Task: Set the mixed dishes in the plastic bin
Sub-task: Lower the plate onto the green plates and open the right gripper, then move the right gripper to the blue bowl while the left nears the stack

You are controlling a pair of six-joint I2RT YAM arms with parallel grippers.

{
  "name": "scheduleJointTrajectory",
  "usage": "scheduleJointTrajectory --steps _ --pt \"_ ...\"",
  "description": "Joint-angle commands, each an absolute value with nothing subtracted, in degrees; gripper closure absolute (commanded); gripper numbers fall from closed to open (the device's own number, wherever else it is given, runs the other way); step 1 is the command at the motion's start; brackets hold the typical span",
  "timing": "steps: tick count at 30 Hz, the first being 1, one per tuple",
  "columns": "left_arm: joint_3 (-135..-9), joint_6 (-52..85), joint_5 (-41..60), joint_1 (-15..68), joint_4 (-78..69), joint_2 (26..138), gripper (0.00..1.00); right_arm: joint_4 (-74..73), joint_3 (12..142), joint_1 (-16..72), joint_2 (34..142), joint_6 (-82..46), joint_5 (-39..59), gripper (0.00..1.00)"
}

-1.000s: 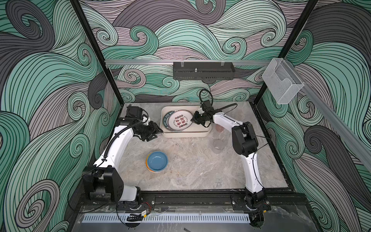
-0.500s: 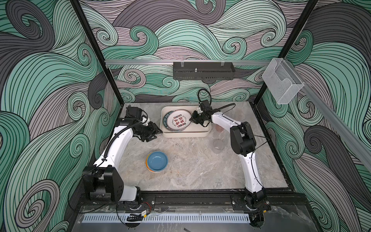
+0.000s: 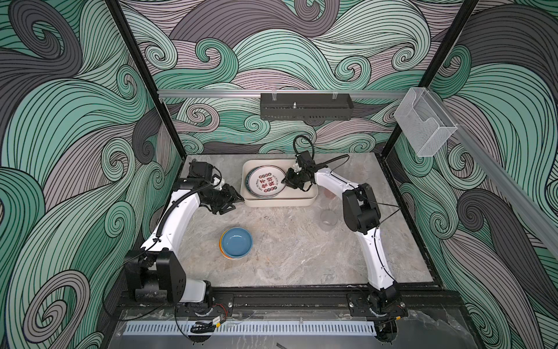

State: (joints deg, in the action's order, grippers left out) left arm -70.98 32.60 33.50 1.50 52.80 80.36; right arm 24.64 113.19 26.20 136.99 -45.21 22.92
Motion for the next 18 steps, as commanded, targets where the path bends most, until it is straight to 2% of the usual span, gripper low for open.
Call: scheduleJointTrajectory --steps 1,9,18 --pt "-70.2 31.9 34.2 0.9 53.3 78.9 0.47 27.5 116.2 26.7 138.3 -43.8 22.7 0.69" --pt "-69.0 31.4 34.1 0.1 53.9 77.5 0.47 32.6 119.0 28.1 138.3 -40.4 21.7 0.59" --pt "-67.3 30.7 33.7 -0.8 55.1 75.2 0.47 36.4 116.5 28.0 135.0 -36.9 19.0 0.55"
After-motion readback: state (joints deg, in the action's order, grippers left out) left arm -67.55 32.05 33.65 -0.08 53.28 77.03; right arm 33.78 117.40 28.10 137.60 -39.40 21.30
